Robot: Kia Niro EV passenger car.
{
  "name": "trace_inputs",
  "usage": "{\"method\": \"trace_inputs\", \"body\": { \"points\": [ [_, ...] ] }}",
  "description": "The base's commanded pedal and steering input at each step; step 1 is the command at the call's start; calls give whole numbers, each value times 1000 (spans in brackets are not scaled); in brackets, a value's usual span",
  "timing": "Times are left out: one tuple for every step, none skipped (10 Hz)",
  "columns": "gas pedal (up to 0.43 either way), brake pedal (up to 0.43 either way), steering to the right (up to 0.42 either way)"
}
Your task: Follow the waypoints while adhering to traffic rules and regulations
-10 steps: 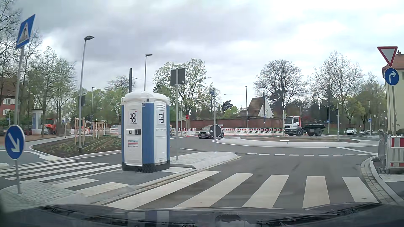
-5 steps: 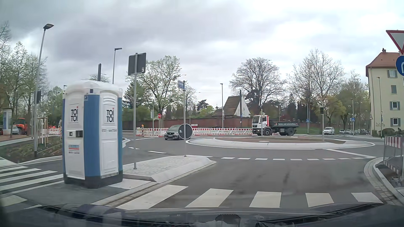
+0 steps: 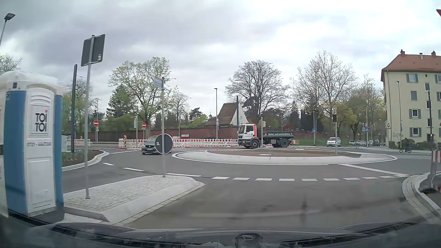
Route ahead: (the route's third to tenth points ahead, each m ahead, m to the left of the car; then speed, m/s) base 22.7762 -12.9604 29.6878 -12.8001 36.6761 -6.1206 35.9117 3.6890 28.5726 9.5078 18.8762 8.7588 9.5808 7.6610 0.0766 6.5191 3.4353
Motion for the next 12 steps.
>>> {"method": "trace_inputs", "body": {
  "points": [
    [0,128,218],
    [0,134,214],
    [0,140,211],
    [0,146,211],
    [0,152,211],
    [0,159,211],
    [0,171,211],
    [0,177,213],
    [0,183,215],
    [0,195,217],
    [0,195,217],
    [0,195,217]
  ]
}}
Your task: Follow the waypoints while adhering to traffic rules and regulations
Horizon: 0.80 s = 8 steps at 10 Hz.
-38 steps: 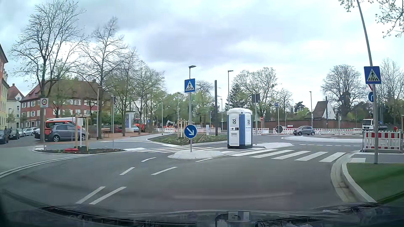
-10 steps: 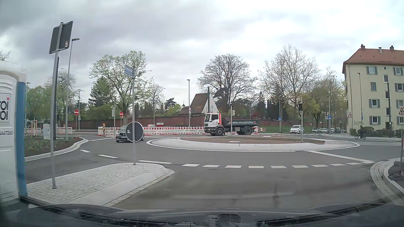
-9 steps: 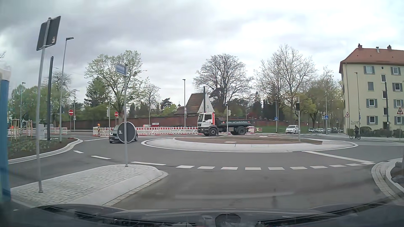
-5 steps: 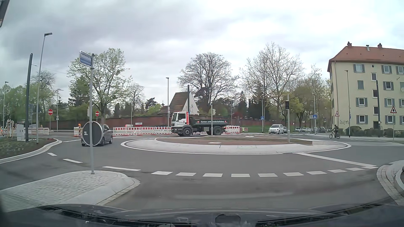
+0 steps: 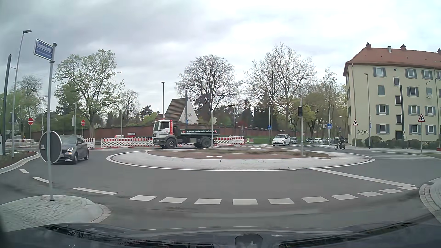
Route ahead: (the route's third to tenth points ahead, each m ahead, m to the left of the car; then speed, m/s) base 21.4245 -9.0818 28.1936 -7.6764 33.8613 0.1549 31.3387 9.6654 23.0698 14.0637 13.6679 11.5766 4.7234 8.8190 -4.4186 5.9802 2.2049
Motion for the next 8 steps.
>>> {"method": "trace_inputs", "body": {
  "points": [
    [0,171,218],
    [0,140,217],
    [0,110,217],
    [0,37,217],
    [0,0,217],
    [0,0,216],
    [47,0,216],
    [177,0,216]
  ]
}}
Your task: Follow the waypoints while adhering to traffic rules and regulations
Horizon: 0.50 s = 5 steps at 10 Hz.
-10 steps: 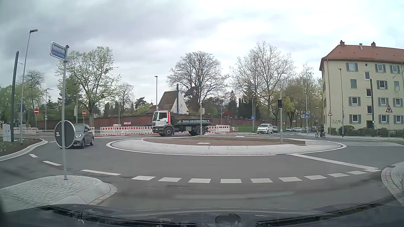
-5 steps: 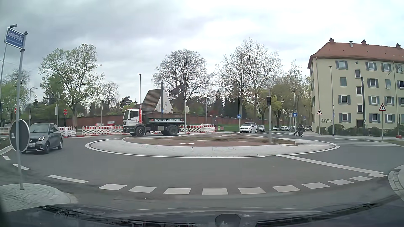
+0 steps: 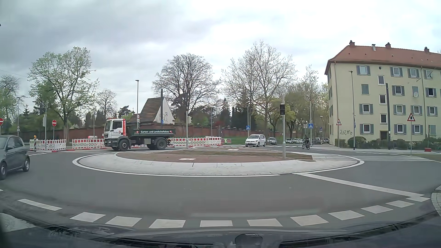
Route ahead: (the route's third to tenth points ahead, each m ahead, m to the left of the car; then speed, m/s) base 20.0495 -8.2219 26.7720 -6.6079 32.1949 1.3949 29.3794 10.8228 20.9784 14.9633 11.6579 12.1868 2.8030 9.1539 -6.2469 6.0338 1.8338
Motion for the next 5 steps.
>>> {"method": "trace_inputs", "body": {
  "points": [
    [260,0,216],
    [268,0,215],
    [280,0,215],
    [280,0,215],
    [280,0,217]
  ]
}}
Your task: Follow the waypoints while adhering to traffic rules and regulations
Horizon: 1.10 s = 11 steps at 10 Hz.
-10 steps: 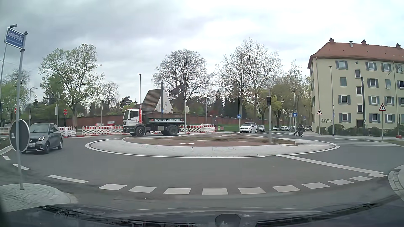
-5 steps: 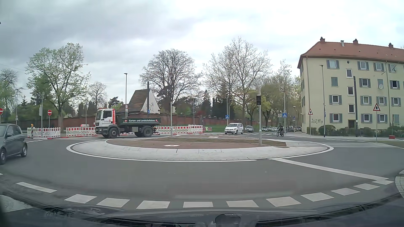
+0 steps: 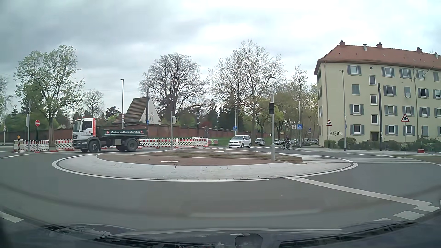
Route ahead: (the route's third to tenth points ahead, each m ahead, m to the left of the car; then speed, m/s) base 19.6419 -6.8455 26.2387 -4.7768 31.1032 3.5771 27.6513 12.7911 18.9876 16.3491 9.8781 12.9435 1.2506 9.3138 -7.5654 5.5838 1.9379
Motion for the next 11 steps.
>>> {"method": "trace_inputs", "body": {
  "points": [
    [280,0,227],
    [280,0,242],
    [280,0,267],
    [280,0,293],
    [280,0,316],
    [280,0,341],
    [280,0,361],
    [268,0,377],
    [268,0,386],
    [268,0,390],
    [268,0,392]
  ]
}}
